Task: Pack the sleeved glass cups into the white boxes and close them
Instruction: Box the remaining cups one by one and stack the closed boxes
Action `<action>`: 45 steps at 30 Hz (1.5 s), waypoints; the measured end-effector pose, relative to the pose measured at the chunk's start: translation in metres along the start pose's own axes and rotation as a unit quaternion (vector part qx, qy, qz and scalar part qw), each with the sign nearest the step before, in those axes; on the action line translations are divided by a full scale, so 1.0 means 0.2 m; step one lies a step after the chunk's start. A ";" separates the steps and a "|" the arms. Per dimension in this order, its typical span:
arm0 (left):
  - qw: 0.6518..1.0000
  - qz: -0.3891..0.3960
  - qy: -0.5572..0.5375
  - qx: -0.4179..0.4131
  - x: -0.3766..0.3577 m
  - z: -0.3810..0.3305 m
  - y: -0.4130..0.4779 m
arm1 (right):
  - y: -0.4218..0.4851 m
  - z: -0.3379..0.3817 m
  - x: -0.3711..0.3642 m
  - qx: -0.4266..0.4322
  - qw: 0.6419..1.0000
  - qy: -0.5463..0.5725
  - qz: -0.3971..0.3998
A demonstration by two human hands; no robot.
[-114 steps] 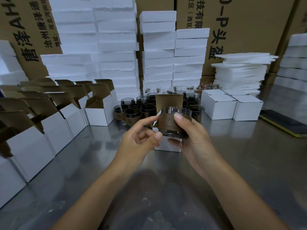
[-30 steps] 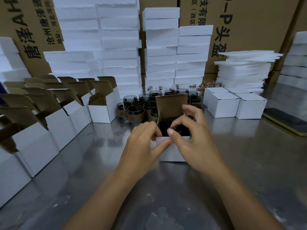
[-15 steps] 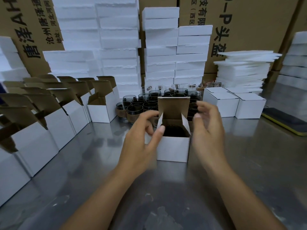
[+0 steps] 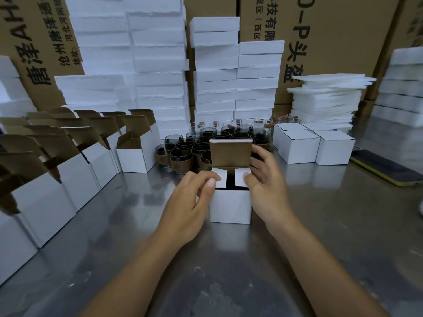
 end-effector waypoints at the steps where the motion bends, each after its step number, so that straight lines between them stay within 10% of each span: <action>1: 1.000 -0.001 -0.006 0.000 0.00 -0.01 0.00 | 0.00 0.00 0.00 0.004 1.000 0.000 -0.006; 10: 0.974 -0.008 -0.209 0.089 -0.01 0.04 0.02 | 0.01 -0.02 0.02 -0.035 0.997 0.041 -0.048; 33: 0.958 0.031 -0.270 0.092 -0.03 0.04 0.02 | -0.06 0.05 -0.08 0.118 0.962 -0.232 0.078; 45: 0.951 0.060 -0.266 0.147 -0.09 0.11 0.03 | -0.03 0.00 -0.09 0.035 0.991 -0.100 0.080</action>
Point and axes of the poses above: each hand's wrist, its own y-axis towards the middle knuckle, its own x-axis out of the back of the hand, z = x × y, the point moved 8 cm from there along y, towards the middle knuckle, and after that the axes turned 2 degrees about x, right-handed, at the moved point
